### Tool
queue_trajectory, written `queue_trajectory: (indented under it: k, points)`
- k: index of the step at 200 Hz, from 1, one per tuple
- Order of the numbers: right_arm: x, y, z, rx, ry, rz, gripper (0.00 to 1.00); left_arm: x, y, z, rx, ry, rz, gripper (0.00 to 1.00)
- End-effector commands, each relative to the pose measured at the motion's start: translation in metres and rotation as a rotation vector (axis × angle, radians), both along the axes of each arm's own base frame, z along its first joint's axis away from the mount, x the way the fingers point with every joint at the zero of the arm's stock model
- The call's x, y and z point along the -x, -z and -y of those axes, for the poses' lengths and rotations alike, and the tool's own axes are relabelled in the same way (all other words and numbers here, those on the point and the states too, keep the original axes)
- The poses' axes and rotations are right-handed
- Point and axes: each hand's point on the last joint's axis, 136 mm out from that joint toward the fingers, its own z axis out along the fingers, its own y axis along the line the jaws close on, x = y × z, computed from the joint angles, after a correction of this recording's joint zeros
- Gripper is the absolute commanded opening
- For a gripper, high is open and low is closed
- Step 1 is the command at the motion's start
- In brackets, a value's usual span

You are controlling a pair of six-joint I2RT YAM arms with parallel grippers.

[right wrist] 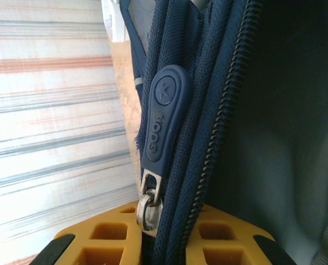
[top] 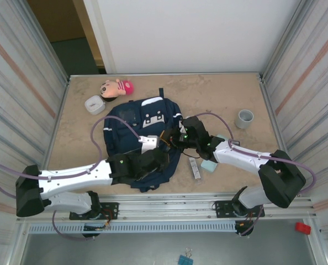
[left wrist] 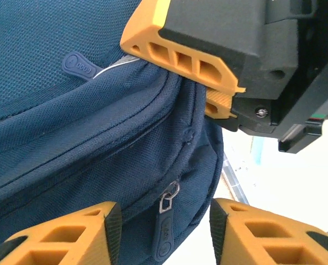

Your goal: Pack the student bag

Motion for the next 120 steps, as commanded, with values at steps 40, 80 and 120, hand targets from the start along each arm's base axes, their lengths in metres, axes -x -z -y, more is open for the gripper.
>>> queue_trajectory:
  k: [40,80,120]
  points:
    - [0.001,-0.048,-0.013,-0.081,-0.038,0.114,0.00,0.005,0.012,0.001,-0.062,-0.069,-0.035,0.42]
    - [0.001,-0.045,-0.011,-0.071,-0.035,0.111,0.00,0.013,0.003,0.007,-0.034,-0.055,-0.021,0.43]
    - [0.001,-0.047,-0.010,-0.071,-0.033,0.121,0.00,0.023,0.005,0.002,-0.024,-0.075,-0.040,0.44]
